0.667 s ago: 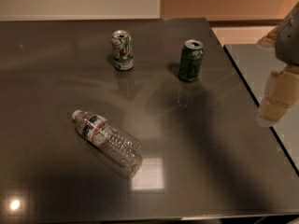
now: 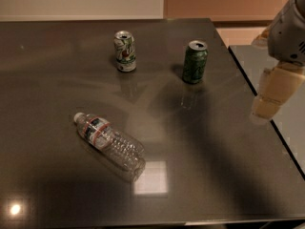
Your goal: Place water bottle upright
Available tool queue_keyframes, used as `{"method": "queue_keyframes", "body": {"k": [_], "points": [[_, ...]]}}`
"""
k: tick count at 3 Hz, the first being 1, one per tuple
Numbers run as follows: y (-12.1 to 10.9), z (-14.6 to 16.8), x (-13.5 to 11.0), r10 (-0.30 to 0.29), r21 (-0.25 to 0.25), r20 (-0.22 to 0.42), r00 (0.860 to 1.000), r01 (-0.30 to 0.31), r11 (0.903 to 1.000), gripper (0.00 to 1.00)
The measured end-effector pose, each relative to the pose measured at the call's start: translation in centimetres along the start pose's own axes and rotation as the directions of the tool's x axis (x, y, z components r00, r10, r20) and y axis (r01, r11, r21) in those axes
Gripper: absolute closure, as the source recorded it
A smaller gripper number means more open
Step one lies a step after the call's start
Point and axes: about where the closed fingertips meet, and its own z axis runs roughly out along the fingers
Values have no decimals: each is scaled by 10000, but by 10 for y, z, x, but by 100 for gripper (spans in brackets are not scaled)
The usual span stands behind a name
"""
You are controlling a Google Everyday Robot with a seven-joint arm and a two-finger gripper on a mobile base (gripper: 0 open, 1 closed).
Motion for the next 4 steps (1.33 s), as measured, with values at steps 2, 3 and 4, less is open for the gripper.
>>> {"method": "queue_keyframes", "body": {"k": [2, 3, 4], "points": [[-14, 28, -64, -77, -777, 167, 9998, 90, 9969, 0], [-15, 47, -104, 51, -1231, 213, 9998, -24, 9924, 0], [-9, 64, -143, 375, -1451, 182, 9991, -345, 9888, 0]]}}
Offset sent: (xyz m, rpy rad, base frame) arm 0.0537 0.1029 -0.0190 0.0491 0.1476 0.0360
